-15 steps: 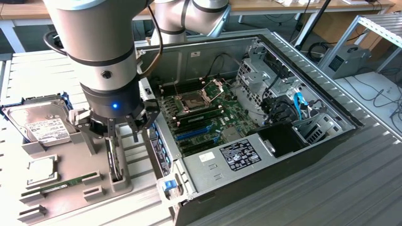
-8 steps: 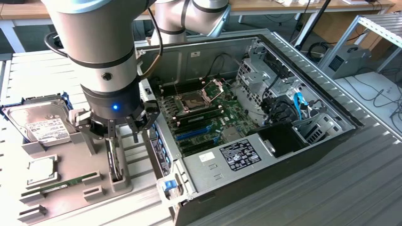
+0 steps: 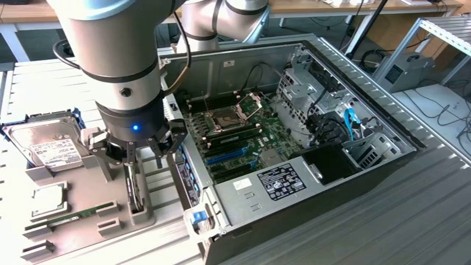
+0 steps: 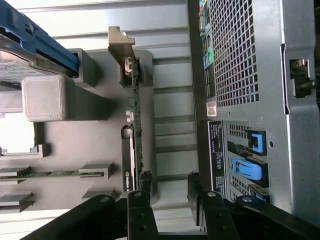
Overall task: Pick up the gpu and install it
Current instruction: 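Pick up the gpu and move the gpu toward the slot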
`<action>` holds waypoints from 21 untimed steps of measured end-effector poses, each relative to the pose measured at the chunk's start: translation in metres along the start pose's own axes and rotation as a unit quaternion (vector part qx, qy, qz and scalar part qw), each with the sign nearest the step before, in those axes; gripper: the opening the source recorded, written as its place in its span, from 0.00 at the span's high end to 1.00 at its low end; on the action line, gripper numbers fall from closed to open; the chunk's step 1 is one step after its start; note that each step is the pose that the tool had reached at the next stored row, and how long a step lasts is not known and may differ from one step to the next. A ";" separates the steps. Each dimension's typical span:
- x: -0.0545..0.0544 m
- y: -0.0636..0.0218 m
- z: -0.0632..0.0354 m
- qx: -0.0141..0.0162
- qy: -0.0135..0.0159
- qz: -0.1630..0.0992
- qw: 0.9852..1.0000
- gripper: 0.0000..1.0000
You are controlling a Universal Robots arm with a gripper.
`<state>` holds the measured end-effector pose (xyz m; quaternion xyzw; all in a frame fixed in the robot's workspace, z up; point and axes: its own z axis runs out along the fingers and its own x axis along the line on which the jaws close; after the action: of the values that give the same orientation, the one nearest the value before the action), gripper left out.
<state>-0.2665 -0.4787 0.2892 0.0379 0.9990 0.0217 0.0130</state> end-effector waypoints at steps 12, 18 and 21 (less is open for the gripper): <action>0.000 -0.0003 0.0058 0.000 0.000 0.000 1.000 0.58; 0.000 -0.0004 0.0079 0.000 0.000 0.000 1.000 0.58; 0.000 -0.0004 0.0089 0.000 0.000 0.000 1.000 0.58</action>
<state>-0.2665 -0.4787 0.2803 0.0379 0.9990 0.0217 0.0131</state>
